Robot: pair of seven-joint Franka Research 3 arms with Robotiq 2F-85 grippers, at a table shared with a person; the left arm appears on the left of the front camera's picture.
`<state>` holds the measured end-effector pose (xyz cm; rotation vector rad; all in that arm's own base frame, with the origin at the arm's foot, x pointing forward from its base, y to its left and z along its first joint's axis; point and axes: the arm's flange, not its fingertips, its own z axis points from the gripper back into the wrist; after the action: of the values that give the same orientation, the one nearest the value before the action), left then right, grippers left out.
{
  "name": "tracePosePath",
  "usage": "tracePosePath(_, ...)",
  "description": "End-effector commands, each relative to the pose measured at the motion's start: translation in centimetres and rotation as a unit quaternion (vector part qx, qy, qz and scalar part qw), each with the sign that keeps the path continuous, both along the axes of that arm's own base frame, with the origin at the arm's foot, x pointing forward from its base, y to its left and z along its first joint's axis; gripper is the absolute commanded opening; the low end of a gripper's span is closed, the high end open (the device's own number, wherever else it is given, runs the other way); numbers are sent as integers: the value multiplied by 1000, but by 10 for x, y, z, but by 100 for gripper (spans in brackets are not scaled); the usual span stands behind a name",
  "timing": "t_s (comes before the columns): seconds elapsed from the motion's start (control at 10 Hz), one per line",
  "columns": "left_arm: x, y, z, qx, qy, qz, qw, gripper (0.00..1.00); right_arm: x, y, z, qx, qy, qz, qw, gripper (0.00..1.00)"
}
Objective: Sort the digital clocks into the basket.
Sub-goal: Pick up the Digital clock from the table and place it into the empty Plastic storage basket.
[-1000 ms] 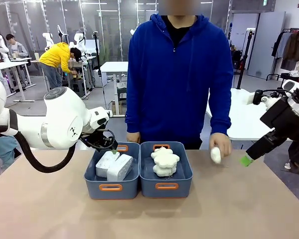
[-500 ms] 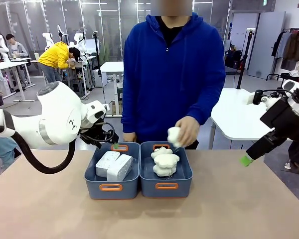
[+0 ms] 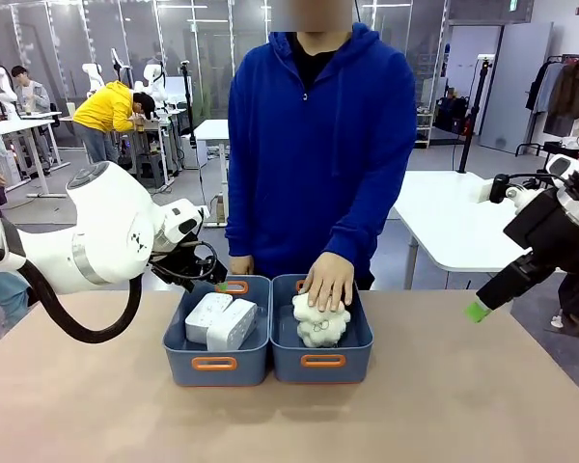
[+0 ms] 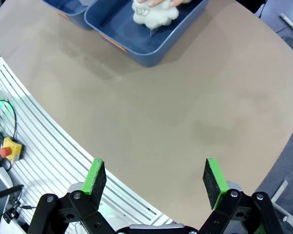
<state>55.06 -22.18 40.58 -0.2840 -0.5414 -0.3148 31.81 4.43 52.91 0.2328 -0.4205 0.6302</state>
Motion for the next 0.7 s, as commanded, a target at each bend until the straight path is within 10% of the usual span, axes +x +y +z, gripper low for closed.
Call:
tracePosePath(0.0, -1, 0, 1, -2, 0, 1, 1000, 86, 2, -1, -1, -2, -5, 0, 1000, 100)
tracePosePath(0.6, -71, 176, 90, -220, 99, -107, 965, 86, 2, -1, -1, -2, -5, 0, 1000, 100)
